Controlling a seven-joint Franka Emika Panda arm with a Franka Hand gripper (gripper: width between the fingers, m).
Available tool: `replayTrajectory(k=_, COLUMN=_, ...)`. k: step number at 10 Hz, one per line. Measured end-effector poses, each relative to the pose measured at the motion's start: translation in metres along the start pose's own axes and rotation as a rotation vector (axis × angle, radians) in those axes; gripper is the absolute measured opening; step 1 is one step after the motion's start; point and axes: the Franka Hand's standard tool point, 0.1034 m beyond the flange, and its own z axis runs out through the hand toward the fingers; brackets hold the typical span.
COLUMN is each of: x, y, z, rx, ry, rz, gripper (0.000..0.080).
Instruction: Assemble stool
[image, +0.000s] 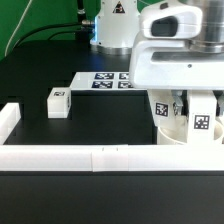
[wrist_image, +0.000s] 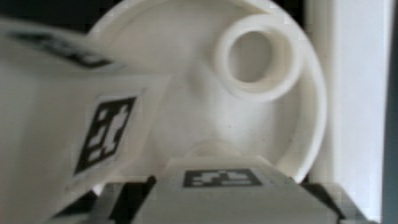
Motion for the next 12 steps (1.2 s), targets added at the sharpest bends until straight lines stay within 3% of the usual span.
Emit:
replayTrajectory(k=1, x=-0.001, y=-0.004, z=-0.001, rx=-0.017, ry=0.003, rz=0.038, gripper=0.0335)
replayTrajectory(k=5, x=0.001, y=-0.003, z=0.000, rx=-0.008, ry=0.012, rz=0.317, gripper=0.0335)
replayTrajectory(k=7, x=0.004, y=-0.006, z=0.000, rx=0.041, ry=0.015, rz=0.576, gripper=0.0335)
replayTrajectory(k=9, x=0.006, y=-0.009, z=0.001, rx=0.136, ry=-0.006, rz=0.899, gripper=0.0335)
replayTrajectory(k=10, x=0.007, y=-0.010, z=0.001, rx=0.164, ry=-0.006, rz=0.994, gripper=0.0335)
replayTrajectory(k=12, x=0.007, y=-0.012, z=0.001, rx=0.169, ry=-0.010, rz=1.129, gripper=0.0335)
